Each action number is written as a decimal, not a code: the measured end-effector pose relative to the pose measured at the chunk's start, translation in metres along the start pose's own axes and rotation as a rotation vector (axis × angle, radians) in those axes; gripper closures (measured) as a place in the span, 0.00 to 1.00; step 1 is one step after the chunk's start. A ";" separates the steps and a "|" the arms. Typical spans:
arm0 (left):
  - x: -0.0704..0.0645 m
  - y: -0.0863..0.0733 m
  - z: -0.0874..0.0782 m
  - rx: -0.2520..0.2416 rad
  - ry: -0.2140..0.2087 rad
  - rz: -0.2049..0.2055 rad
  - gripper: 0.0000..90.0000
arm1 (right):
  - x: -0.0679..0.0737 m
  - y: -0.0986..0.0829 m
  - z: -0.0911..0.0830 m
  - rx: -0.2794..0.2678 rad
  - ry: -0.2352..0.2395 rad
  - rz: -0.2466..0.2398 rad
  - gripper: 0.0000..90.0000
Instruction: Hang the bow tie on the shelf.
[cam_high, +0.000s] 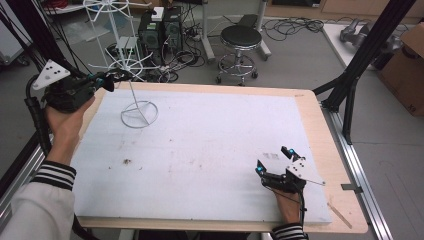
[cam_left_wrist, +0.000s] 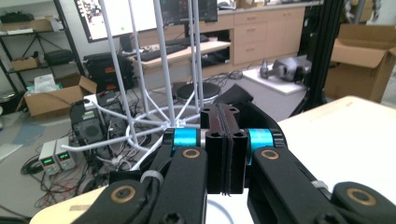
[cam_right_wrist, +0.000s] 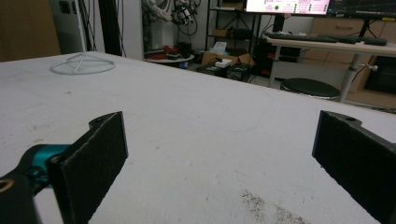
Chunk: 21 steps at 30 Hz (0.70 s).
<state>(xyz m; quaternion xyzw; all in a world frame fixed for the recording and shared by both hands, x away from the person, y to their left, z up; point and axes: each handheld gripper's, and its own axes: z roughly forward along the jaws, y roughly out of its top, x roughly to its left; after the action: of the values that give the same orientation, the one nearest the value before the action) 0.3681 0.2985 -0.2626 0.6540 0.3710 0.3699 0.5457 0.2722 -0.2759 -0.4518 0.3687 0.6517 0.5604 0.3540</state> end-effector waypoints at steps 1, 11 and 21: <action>0.000 -0.002 0.000 0.008 -0.001 0.002 0.99 | 0.000 0.000 0.000 -0.001 0.000 0.000 0.03; -0.008 -0.015 0.004 0.055 -0.017 0.032 0.99 | 0.000 0.000 0.000 -0.002 -0.001 0.006 0.03; -0.016 -0.025 0.008 0.094 -0.034 0.067 0.99 | 0.001 0.000 -0.001 -0.001 -0.001 0.007 0.03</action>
<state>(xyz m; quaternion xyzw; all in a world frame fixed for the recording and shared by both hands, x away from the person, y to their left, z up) 0.3659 0.2837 -0.2892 0.6971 0.3566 0.3588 0.5080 0.2713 -0.2755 -0.4519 0.3712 0.6497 0.5619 0.3526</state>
